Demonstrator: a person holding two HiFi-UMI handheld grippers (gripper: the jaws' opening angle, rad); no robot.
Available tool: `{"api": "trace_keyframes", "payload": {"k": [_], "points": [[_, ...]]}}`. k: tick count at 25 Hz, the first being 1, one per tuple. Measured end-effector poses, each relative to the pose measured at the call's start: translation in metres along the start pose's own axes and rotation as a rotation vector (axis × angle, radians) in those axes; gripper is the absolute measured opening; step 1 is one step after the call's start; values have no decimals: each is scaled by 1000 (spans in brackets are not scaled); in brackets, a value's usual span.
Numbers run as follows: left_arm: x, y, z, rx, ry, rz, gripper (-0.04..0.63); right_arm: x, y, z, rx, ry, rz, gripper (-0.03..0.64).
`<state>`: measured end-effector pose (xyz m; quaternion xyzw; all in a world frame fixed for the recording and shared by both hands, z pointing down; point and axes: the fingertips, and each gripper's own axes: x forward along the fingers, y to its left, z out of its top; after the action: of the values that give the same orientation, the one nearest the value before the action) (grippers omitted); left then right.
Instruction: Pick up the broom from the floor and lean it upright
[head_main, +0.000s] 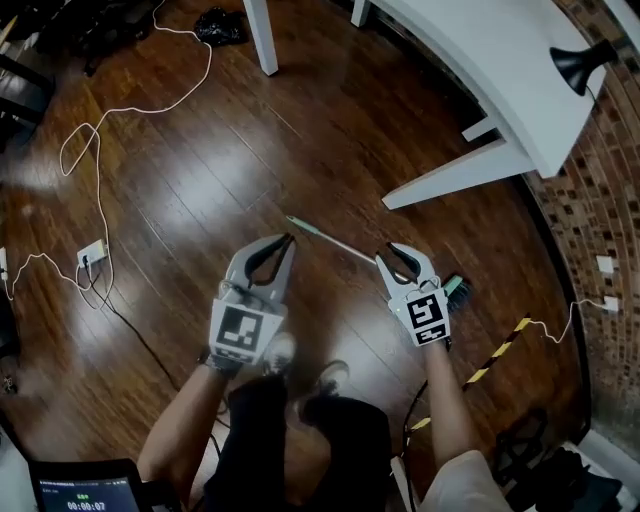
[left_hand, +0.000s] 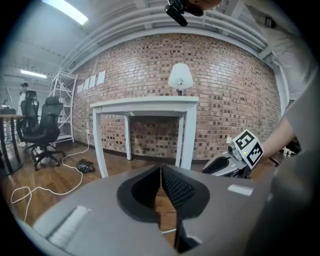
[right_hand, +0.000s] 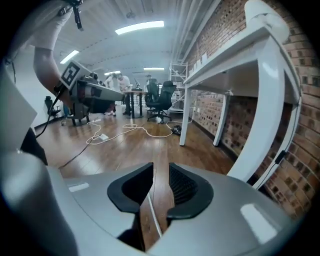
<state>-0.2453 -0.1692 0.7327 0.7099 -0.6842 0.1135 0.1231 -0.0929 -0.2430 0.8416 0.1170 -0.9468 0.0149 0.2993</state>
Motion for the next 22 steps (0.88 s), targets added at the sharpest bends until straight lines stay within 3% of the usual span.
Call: {"api": "trace_keyframes", "payload": {"k": [3,12,17,22], "points": [[19,6,-62,15,2,-11,11,50,10,-59,-37,45,50,112],[62,13,-217,-40,-18,-12,11,187,41,-211,-101,193,219,135],[81,14,-262,-60,-16,-27,11,239,49,-273,-181,308,297,158],[99,8,-281,-57,-5,-53,11,270,48,-321,-230,421,322,175]]}}
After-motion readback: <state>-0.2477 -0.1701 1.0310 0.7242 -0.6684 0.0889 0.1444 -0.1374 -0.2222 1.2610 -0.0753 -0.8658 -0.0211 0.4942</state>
